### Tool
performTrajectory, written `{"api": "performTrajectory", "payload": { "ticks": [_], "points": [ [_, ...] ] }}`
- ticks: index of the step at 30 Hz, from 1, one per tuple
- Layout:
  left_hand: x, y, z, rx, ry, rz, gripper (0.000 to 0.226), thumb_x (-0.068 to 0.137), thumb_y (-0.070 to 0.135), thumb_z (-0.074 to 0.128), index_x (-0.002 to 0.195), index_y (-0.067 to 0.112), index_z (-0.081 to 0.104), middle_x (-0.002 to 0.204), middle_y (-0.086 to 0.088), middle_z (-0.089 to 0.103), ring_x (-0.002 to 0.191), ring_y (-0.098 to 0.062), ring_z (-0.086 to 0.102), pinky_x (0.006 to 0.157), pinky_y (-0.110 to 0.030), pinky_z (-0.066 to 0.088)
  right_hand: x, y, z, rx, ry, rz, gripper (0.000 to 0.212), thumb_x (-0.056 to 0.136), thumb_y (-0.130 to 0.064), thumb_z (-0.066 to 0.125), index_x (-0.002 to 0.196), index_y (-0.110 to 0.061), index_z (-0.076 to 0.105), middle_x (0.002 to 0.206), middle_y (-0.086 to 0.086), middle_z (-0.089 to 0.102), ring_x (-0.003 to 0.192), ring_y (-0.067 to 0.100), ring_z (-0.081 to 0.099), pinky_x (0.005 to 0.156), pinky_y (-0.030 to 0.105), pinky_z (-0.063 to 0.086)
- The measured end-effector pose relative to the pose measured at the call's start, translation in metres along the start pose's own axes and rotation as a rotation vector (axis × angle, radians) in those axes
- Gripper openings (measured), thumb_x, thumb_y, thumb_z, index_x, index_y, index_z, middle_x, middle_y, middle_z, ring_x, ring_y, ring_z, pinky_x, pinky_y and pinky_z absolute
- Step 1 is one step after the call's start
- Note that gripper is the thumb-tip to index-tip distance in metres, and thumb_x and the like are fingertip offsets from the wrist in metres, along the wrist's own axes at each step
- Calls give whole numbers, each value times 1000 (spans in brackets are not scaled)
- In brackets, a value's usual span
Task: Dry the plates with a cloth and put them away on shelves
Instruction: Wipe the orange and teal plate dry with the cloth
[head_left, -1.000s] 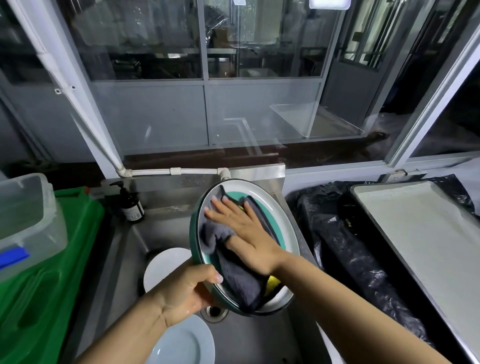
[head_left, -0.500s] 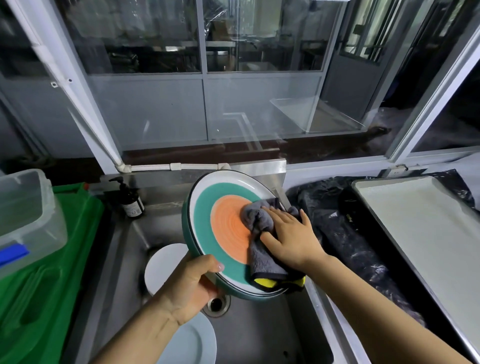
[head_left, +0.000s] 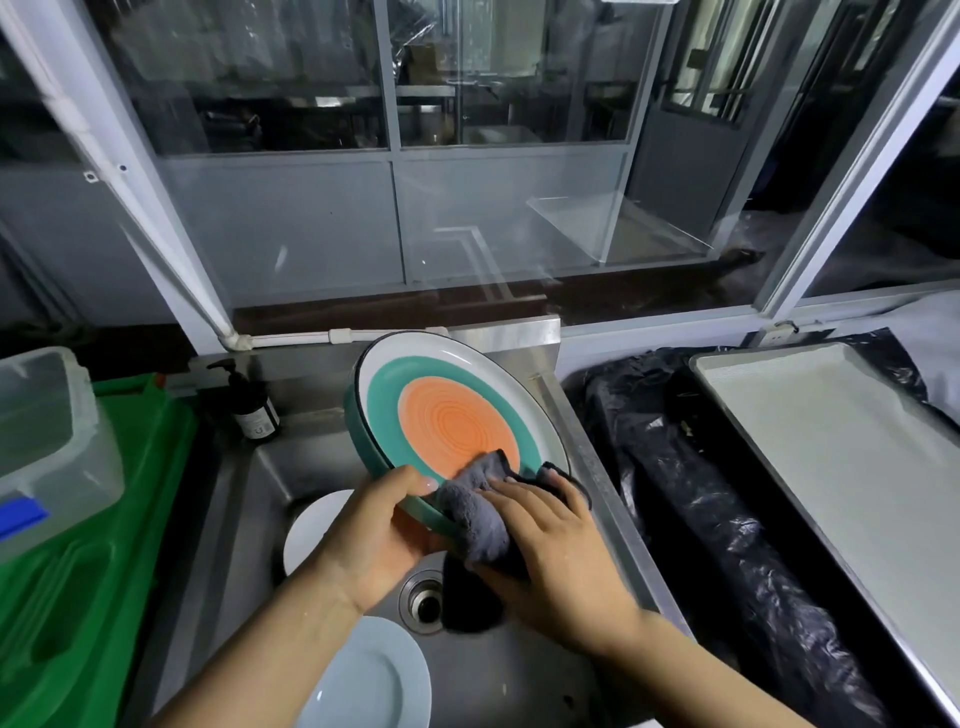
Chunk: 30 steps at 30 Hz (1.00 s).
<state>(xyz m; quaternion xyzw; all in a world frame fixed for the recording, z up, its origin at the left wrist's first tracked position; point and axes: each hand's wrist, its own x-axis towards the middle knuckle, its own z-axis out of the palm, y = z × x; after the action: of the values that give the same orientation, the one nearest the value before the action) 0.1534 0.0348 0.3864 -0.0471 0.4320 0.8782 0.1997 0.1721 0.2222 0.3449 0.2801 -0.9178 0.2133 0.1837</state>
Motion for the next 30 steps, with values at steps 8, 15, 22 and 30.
{"api": "performTrajectory", "payload": {
  "ticks": [8,15,22,30],
  "points": [
    [9,24,-2,331,101,39,61,69,35,75,118,2,62,116,-24,67,95,-26,67,80,-34,56,22,-9,-7,-89,253,-96,25,83,-31,65,100,-14,63,82,2,54,73,27,50,66,38,37],
    [22,44,-36,991,153,380,156,28,84,75,151,34,-7,139,39,23,129,10,37,97,-18,40,34,0,-64,236,142,-2,18,79,-32,66,84,-17,58,79,-5,55,71,22,54,61,39,46],
    [40,74,-46,1288,235,506,46,49,61,85,87,46,63,86,21,69,87,4,62,73,-16,45,35,23,-106,1002,26,251,33,72,-17,79,104,-16,67,90,7,67,86,14,65,74,29,53],
    [26,73,-4,885,113,609,82,46,81,74,90,12,69,77,-1,72,68,-8,63,59,-20,48,39,46,-104,1150,199,434,37,79,-15,64,114,-5,65,109,15,72,104,32,67,85,35,55]
  ]
}}
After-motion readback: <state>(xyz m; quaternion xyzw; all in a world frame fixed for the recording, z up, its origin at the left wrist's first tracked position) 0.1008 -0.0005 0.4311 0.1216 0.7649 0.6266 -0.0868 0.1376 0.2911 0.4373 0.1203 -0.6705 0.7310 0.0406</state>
